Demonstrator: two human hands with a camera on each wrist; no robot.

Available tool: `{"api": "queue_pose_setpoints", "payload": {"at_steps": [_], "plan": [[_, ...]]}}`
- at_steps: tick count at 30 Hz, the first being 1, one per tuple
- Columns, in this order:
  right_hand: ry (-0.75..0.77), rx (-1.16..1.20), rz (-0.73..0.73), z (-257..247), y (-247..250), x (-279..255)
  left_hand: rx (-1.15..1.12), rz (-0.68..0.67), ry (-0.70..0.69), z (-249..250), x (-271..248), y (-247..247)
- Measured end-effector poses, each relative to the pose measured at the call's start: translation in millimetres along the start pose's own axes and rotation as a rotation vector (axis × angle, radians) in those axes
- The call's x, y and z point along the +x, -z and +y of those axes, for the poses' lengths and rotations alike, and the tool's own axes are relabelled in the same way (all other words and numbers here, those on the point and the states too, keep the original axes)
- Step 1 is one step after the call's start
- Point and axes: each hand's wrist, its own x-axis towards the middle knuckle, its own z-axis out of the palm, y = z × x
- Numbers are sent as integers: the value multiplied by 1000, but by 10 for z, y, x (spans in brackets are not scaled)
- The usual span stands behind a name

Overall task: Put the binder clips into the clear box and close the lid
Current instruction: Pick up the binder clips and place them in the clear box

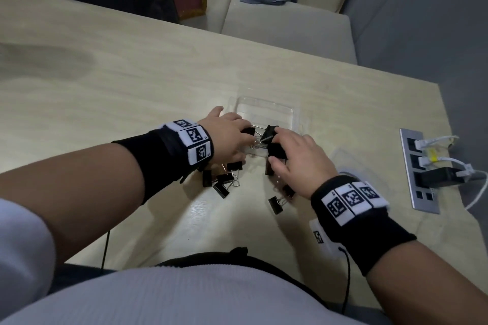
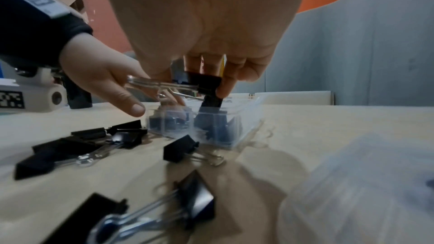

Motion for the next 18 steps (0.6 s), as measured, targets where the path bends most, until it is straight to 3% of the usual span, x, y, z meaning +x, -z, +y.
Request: {"api": "queue_pose_setpoints", "payload": {"at_steps": [3,11,15,18], "plan": [[-12,-48,-74,56,20,117,51,3,19,-20,50,-5],[-81,-111,-79,82,35,257,61,172,74,32,62,-30],[-63,-24,35,90,82,258,-37,211,127,-7,31,12],[-149,128,87,55,127,290,-173,286,198,-65,10,48]]}}
